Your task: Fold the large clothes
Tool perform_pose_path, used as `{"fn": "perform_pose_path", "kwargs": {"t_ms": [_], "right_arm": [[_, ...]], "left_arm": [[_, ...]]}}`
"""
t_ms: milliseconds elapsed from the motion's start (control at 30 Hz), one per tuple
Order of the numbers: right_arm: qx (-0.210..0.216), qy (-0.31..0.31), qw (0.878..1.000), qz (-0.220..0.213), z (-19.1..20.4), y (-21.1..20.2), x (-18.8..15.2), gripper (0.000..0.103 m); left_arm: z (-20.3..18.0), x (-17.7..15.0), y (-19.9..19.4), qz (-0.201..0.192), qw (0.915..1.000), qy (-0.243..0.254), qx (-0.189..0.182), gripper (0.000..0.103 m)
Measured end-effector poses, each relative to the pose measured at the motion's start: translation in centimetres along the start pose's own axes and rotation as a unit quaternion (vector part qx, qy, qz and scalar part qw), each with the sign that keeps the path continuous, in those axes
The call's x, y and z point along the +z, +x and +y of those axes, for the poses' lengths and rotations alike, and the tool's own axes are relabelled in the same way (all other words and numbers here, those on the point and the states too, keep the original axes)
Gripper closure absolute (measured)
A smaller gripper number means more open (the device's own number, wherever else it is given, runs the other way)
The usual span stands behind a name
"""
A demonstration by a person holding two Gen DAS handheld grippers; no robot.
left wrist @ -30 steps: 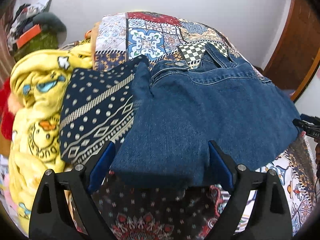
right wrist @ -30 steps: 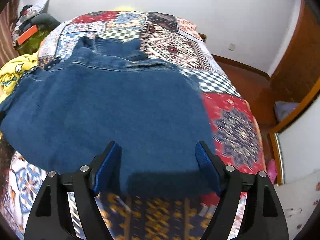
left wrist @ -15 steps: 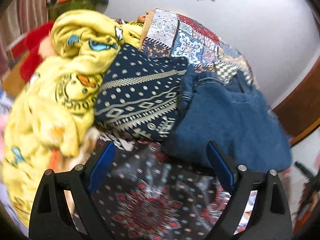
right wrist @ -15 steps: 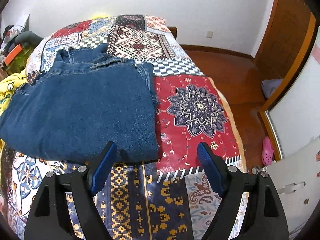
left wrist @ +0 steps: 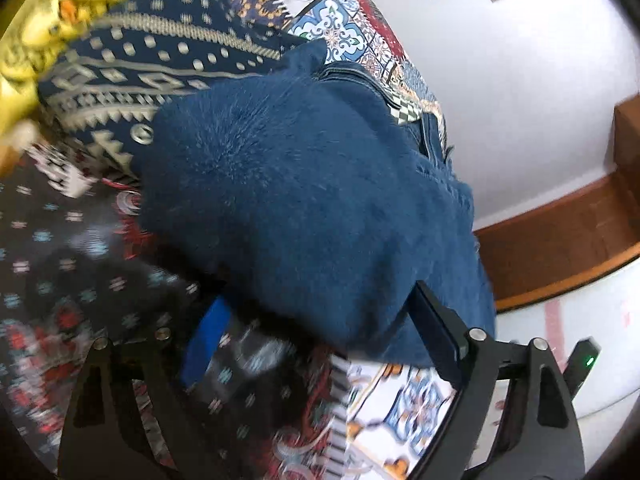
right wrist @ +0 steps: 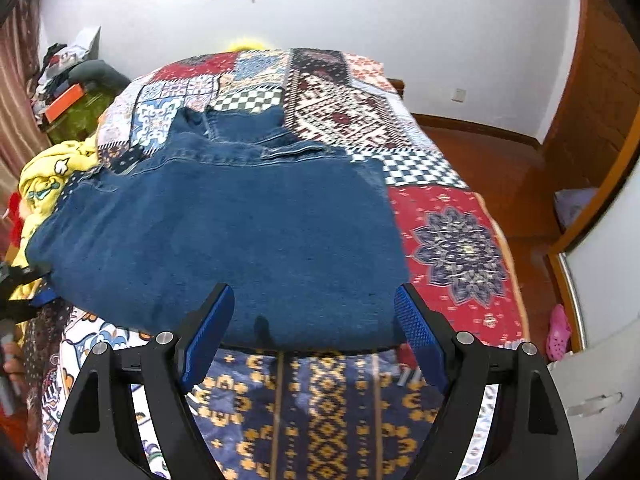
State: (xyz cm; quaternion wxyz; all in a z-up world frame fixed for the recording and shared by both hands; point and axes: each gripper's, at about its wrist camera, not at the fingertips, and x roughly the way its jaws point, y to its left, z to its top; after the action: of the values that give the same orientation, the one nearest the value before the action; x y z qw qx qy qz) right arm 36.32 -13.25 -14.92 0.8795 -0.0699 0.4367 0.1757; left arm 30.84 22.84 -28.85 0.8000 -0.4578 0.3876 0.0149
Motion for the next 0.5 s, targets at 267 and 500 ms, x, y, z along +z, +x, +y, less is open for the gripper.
{"fn": "perform_pose_path", "kwargs": {"t_ms": [267, 500], "right_arm": [[0.016, -0.004, 1.0, 0.026, 1.6, 2.0, -0.2, 0.023], [0.018, -0.026, 0.999, 0.033, 3.0, 1.6, 0.1, 0.023]], "left_arm": [[0.2, 1.8, 2.7, -0.03, 0.9981, -0.043, -0.031, 0.03], [-1.9, 1.2, 1.0, -0.059, 0.9981, -0.014, 0.016, 0.056]]}}
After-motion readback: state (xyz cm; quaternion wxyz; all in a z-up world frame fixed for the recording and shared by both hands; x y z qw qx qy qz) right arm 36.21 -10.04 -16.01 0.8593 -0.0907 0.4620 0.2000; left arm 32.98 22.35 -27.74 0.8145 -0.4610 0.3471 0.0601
